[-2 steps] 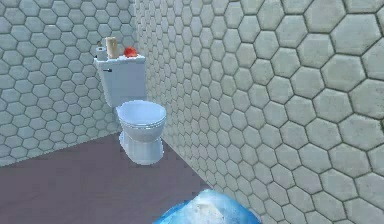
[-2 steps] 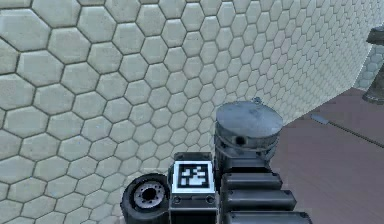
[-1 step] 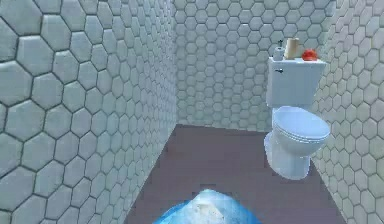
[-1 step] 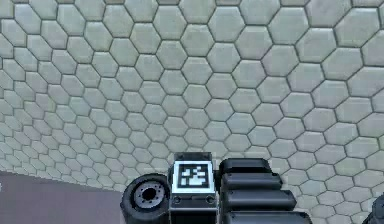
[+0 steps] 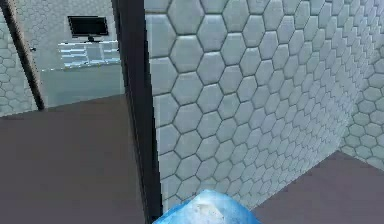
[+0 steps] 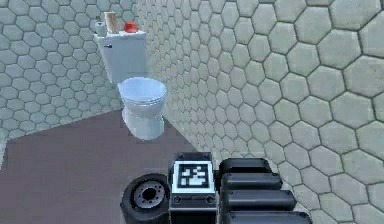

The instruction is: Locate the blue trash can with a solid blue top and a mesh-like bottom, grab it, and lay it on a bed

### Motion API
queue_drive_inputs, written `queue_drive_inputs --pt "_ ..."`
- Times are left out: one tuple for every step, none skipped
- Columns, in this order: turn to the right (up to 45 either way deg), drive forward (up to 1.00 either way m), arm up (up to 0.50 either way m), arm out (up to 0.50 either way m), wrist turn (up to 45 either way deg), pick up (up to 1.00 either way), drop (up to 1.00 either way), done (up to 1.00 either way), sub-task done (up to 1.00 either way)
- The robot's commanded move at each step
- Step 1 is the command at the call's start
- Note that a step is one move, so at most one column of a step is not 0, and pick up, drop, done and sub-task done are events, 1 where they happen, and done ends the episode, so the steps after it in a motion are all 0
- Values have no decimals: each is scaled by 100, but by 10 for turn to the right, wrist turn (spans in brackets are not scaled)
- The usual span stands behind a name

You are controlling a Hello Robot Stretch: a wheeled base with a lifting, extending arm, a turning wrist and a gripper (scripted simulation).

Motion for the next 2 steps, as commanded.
queue_drive_inputs --pt "-330 0 0 0 0 0 0 0 0" --pt "0 60 0 0 0 0 0 0 0"
